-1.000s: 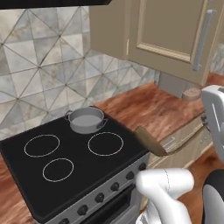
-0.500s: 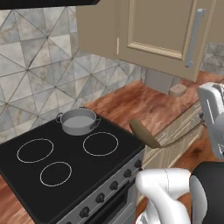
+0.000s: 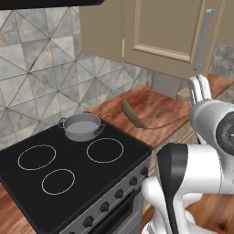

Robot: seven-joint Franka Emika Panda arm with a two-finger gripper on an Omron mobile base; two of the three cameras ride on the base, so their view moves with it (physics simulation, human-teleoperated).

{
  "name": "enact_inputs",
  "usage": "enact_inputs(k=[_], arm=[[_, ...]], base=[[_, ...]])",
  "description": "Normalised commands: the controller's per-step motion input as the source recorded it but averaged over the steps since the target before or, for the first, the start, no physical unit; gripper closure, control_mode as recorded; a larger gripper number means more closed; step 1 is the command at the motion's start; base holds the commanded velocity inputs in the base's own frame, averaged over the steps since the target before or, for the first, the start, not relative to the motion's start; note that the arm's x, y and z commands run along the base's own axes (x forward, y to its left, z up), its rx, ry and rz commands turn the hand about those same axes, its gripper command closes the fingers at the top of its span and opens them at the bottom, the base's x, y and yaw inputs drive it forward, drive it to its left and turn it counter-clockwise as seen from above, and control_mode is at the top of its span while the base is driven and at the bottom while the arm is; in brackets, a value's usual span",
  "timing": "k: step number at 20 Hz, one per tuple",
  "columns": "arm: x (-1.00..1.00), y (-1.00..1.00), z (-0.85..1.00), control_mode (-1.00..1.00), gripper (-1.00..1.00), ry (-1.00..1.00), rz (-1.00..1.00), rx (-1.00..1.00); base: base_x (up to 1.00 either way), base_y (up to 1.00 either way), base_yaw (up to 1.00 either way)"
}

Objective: Open the cabinet and move the ladle to the pot. Then close the cabinet.

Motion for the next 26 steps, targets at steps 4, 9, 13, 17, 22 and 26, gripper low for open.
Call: enact_inputs(k=[4,9,13,17,22,26], arm=[[0.27,0.00,-0.16,-1.00,1.00,-0.03,-0.13,-0.04],[0.06,0.04,-0.13,-1.00,1.00,-0.13,-0.10,-0.16],[0.15,0.01,-0.02,-1.00,1.00,-0.10,-0.11,-0.16],[0.25,0.00,-0.32,-1.00,1.00,-0.04,-0.10,-0.19],[0.43,0.00,-0.40,-1.00,1.00,0.01,-0.10,-0.28],[0.53,0.00,-0.12,-1.00,1.00,0.01,-0.01,-0.22]], base=[[0.00,0.00,0.00],[0.00,0.00,0.00],[0.00,0.00,0.00],[0.00,0.00,0.00],[0.00,0.00,0.00],[0.00,0.00,0.00]])
